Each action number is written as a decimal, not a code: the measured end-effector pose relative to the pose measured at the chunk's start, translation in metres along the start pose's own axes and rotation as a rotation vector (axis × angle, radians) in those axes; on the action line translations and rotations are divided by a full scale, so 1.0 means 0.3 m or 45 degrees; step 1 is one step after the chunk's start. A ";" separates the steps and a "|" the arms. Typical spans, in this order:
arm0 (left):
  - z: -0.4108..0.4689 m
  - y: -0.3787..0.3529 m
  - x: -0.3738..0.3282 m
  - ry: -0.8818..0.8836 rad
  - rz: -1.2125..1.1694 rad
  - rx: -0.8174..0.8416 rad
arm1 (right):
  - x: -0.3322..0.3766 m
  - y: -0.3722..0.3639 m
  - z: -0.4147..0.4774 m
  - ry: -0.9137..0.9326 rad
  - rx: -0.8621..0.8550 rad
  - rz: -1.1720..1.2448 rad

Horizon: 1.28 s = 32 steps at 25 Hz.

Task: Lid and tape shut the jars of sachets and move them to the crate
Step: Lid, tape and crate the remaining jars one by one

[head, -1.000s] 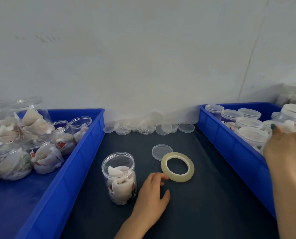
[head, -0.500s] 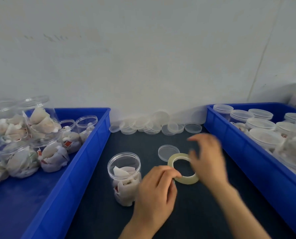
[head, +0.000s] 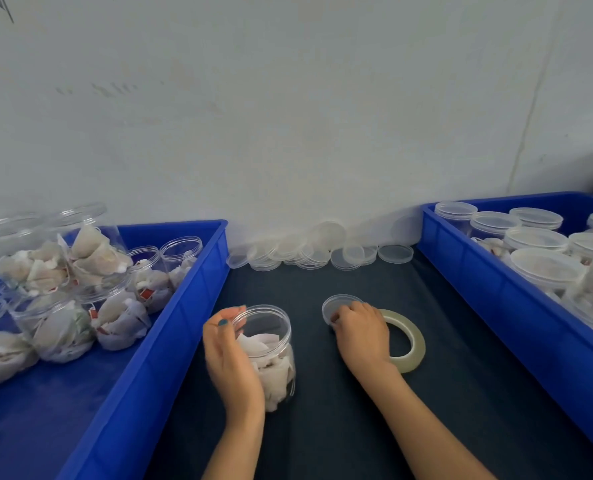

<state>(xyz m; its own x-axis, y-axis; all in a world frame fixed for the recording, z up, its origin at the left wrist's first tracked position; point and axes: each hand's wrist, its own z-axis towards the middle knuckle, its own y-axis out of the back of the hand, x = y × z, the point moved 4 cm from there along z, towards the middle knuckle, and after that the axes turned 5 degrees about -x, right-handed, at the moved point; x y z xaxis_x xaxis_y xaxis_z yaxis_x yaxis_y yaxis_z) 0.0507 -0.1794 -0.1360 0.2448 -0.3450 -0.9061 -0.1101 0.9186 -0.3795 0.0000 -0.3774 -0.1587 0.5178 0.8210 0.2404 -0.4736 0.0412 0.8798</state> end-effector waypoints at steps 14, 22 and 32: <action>-0.075 -0.149 0.023 -0.042 0.103 0.617 | -0.001 0.240 -0.036 -0.507 0.014 2.312; -0.078 -0.172 -0.044 -0.309 0.305 0.988 | 0.031 0.217 -0.108 -0.150 0.334 1.964; -0.072 -0.129 -0.061 -0.600 0.683 0.974 | 0.019 0.130 -0.163 0.180 0.706 1.431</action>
<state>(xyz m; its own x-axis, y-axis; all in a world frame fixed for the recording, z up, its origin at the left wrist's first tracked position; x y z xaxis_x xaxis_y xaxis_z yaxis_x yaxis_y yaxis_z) 0.0297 -0.2129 -0.1087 0.7130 0.1029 -0.6936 0.2835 0.8624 0.4194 -0.0503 -0.3433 -0.1432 -0.0729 0.3030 0.9502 -0.2226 -0.9337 0.2806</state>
